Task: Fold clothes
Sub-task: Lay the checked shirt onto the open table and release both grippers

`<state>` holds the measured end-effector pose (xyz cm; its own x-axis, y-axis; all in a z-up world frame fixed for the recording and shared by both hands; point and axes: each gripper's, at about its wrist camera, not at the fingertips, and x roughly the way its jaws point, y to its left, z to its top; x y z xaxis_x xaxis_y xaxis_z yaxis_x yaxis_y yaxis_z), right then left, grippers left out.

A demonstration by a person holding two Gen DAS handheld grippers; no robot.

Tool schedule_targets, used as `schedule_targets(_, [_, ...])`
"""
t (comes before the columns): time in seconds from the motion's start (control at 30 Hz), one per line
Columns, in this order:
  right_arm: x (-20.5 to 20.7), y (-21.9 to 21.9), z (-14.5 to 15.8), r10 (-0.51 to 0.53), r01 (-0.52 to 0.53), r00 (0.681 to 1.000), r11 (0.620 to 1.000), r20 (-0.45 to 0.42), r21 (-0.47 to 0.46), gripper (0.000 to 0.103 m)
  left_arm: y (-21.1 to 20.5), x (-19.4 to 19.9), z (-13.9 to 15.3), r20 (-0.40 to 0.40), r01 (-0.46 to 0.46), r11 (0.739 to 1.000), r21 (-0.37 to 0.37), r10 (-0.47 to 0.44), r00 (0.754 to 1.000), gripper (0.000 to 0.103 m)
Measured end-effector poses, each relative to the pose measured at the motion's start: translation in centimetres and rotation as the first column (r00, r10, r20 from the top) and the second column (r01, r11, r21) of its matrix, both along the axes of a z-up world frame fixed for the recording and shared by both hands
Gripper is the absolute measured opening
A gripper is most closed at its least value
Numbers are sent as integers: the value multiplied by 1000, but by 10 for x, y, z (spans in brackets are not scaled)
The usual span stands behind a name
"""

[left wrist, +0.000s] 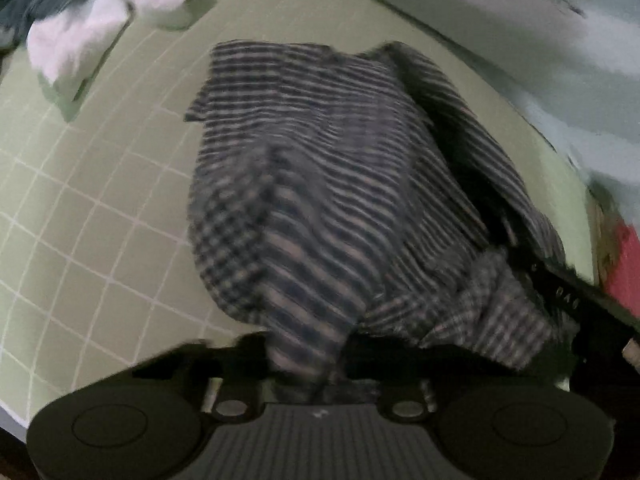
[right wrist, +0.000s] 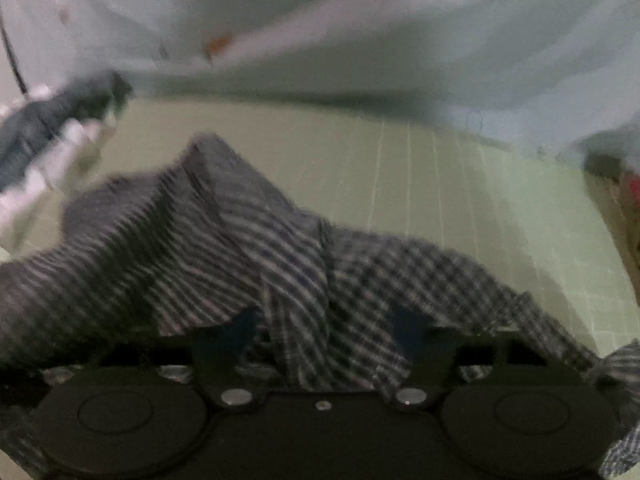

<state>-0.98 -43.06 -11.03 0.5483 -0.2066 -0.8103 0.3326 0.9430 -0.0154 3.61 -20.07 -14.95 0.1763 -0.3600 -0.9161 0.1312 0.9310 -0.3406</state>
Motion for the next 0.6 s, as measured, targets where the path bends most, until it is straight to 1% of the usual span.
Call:
schedule_targets(0.07, [6,-14,-1,-21,20,1000,999,2,45,11,5,14,-4,4,-30,1000,-2,30,1000,8])
schedule_targets(0.1, [7,-24,3,-42,41,999,998,21,48,7,6,21,-4,22,-33,999,8,33,999,7])
schedule_targets(0.17, [9,-44,15,-86,85,995,996,55,18,3,4,39,-2,64,-18,999,35,16,998,6])
schedule_targets(0.27, [11,-89,46,-179,187,977,980,119,-64,2,-2,75,6,153,-8,994,110,-9,988,5])
schedule_targets(0.33, [11,-128,70,-264,282,949,955,174,-94,2,-5,103,15,238,-14,987,159,-25,971,5])
schedule_targets(0.37, [10,-146,80,-301,327,932,938,201,-115,2,-7,120,22,288,-24,983,184,-31,957,5])
schedule_targets(0.43, [11,-176,99,-358,402,900,902,249,-159,2,-13,147,37,369,-47,978,202,-31,929,5])
schedule_targets(0.47, [11,-188,105,-382,433,885,886,268,-167,3,-17,160,46,399,-46,981,187,-33,916,7])
schedule_targets(0.5, [12,-199,108,-412,467,867,868,280,-170,4,-22,171,53,420,-38,986,164,-35,907,11])
schedule_targets(0.53, [12,-208,110,-442,500,849,849,288,-172,5,-32,175,57,432,-35,987,159,-37,901,18])
schedule_targets(0.57, [13,-214,108,-464,521,841,833,279,-187,16,-42,179,61,445,-32,988,153,-40,895,22])
schedule_targets(0.6, [13,-218,106,-482,536,837,818,260,-209,24,-51,182,64,457,-29,988,150,-43,888,24])
